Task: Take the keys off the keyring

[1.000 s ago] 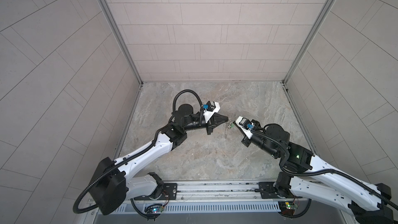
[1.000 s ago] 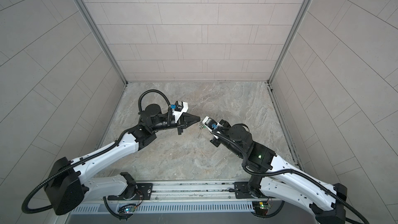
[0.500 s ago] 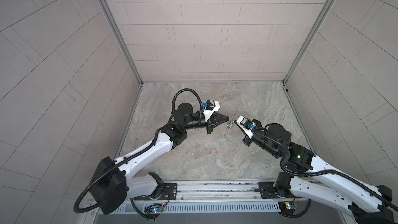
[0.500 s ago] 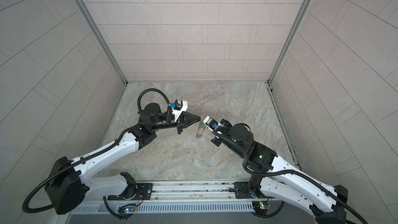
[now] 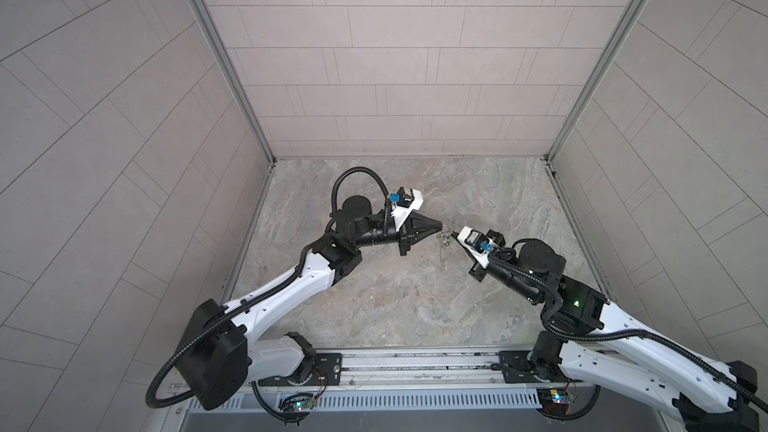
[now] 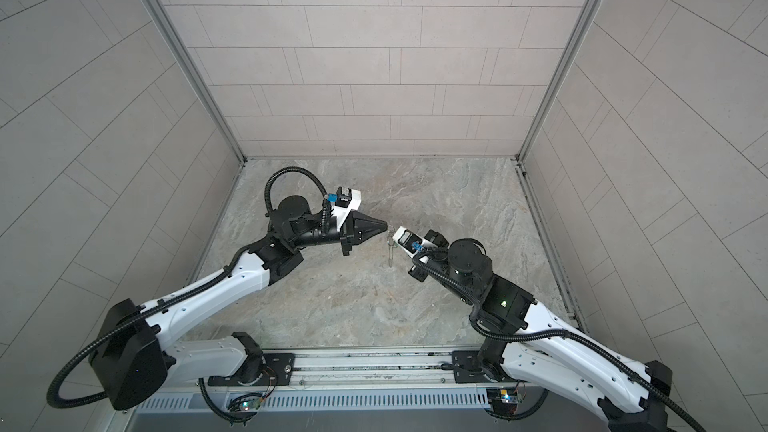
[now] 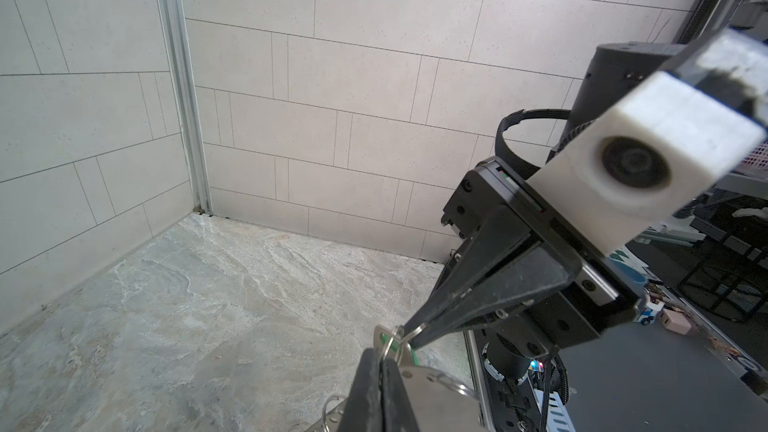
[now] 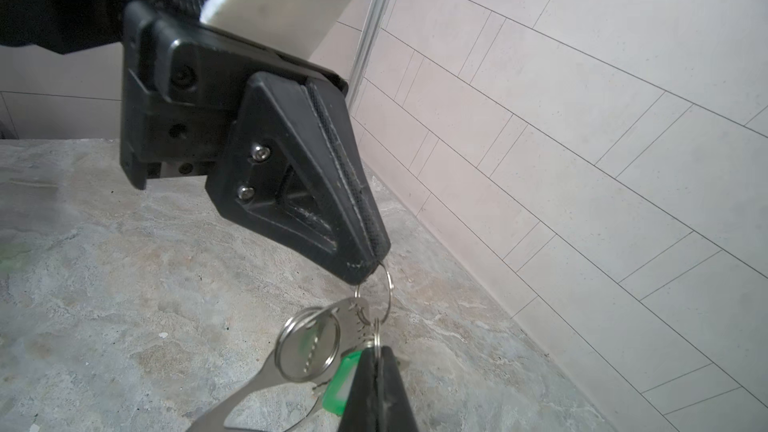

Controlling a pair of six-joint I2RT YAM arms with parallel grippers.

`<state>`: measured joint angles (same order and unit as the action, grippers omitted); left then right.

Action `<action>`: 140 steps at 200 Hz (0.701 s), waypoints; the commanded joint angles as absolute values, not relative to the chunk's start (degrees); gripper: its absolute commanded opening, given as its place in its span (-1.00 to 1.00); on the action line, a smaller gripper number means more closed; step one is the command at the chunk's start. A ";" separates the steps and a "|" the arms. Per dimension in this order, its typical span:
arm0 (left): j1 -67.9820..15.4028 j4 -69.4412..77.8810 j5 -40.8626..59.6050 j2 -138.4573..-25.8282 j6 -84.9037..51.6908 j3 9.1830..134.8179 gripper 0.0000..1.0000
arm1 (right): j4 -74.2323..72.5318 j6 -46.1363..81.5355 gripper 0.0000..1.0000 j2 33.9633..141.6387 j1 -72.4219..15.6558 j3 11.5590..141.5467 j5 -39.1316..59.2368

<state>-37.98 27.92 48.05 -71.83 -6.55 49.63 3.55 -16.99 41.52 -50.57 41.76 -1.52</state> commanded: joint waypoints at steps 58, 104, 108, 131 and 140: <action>-36.73 31.88 50.27 -73.20 -11.24 53.01 -1.00 | -0.17 -24.24 -1.00 41.33 -50.30 41.66 -0.04; -36.30 32.04 50.91 -73.87 -12.24 53.79 -1.00 | -1.86 -27.17 -1.00 41.57 -49.77 40.99 -0.20; -36.26 32.00 50.89 -73.89 -12.22 53.85 -1.00 | -1.94 -27.24 -1.00 41.63 -49.60 41.02 -0.07; -36.08 31.96 51.30 -74.24 -12.76 54.21 -1.00 | -2.60 -27.59 -1.00 41.84 -48.96 41.13 0.99; -36.04 32.01 51.48 -74.32 -12.98 54.34 -1.00 | -2.68 -27.55 -1.00 41.84 -48.62 41.04 1.70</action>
<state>-36.67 29.32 50.35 -74.13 -11.40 51.53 0.08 -26.57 42.02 -49.32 41.52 -0.30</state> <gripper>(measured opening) 0.051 0.042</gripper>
